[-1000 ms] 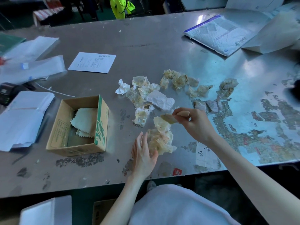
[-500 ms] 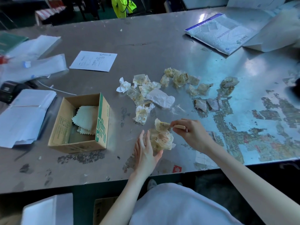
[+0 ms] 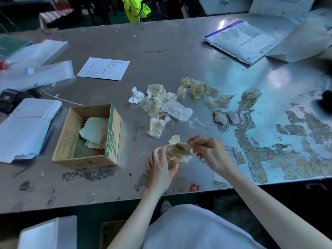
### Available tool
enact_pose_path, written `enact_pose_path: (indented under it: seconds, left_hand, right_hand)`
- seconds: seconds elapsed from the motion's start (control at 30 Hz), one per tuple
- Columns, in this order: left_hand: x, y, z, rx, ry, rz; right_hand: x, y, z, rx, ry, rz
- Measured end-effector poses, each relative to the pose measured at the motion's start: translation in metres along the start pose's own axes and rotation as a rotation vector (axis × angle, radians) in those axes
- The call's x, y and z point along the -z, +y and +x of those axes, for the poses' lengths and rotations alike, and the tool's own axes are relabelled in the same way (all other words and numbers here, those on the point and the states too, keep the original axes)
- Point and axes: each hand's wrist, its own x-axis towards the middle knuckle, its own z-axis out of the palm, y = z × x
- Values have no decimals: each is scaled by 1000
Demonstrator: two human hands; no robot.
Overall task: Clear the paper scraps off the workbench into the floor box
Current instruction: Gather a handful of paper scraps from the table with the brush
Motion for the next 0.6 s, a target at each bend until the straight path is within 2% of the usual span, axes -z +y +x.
enact_pose_path:
  seconds: [0.27,0.6]
  left_hand:
    - [13,8,0,-11,8,-223]
    - [30,20,6,0,133,-151]
  right_hand:
    - [1,-1,2,-99,58,273]
    - [13,-20,10,-40,36,398]
